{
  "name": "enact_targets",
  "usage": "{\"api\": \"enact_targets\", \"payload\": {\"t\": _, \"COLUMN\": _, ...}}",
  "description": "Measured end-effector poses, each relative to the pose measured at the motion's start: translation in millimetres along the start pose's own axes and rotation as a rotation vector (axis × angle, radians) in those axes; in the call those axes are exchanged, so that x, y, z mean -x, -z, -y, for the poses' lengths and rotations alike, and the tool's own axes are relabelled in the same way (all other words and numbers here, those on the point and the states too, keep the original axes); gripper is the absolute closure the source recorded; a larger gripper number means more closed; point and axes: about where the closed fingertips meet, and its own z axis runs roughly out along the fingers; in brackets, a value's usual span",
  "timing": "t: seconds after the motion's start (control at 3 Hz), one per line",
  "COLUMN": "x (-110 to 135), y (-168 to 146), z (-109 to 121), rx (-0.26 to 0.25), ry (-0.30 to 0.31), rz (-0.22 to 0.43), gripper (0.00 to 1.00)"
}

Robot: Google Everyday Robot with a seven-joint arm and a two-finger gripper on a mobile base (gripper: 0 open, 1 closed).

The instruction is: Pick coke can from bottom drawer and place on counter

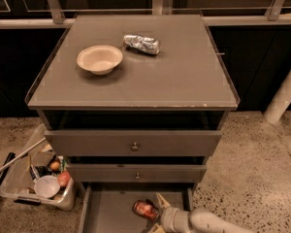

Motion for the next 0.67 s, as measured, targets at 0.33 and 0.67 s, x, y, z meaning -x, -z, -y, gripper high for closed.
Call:
{"api": "enact_targets", "payload": {"t": 0.33, "x": -10, "y": -18, "z": 6, "rx": -0.02, "ry": 0.039, "rz": -0.019, "gripper": 0.0}}
{"api": "enact_targets", "payload": {"t": 0.67, "x": -22, "y": -31, "z": 19, "rx": -0.045, "ry": 0.079, "rz": -0.044, "gripper": 0.0}}
